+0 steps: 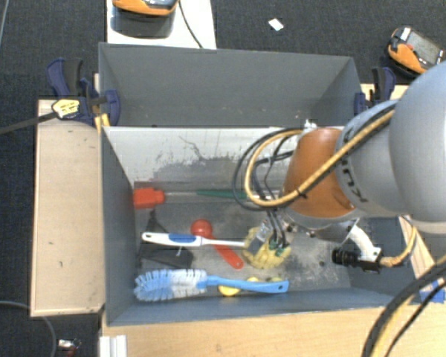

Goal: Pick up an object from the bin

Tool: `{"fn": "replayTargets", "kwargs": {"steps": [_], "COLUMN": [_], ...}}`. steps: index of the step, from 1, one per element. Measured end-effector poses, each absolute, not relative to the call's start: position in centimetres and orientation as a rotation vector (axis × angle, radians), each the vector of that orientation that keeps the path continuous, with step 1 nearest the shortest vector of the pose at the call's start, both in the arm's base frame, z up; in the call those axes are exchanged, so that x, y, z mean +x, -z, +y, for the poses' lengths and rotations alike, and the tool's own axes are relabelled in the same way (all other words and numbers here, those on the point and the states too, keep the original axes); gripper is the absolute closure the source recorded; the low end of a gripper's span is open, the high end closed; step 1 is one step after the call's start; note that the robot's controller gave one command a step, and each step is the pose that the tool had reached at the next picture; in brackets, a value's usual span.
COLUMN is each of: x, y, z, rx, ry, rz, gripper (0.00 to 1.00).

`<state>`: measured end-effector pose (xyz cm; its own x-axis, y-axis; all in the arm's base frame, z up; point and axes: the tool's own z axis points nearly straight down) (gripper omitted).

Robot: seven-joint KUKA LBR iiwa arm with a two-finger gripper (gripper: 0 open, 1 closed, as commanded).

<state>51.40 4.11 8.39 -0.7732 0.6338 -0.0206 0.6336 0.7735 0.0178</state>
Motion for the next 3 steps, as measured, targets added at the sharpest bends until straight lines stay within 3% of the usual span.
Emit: {"fn": "replayTargets", "kwargs": {"steps": [3], "x": [51.40], "y": [-8.39], "z": [4.11], "rx": [1.047], "ry": [-0.015], "rz": [2.935], "gripper": [1.00]}}
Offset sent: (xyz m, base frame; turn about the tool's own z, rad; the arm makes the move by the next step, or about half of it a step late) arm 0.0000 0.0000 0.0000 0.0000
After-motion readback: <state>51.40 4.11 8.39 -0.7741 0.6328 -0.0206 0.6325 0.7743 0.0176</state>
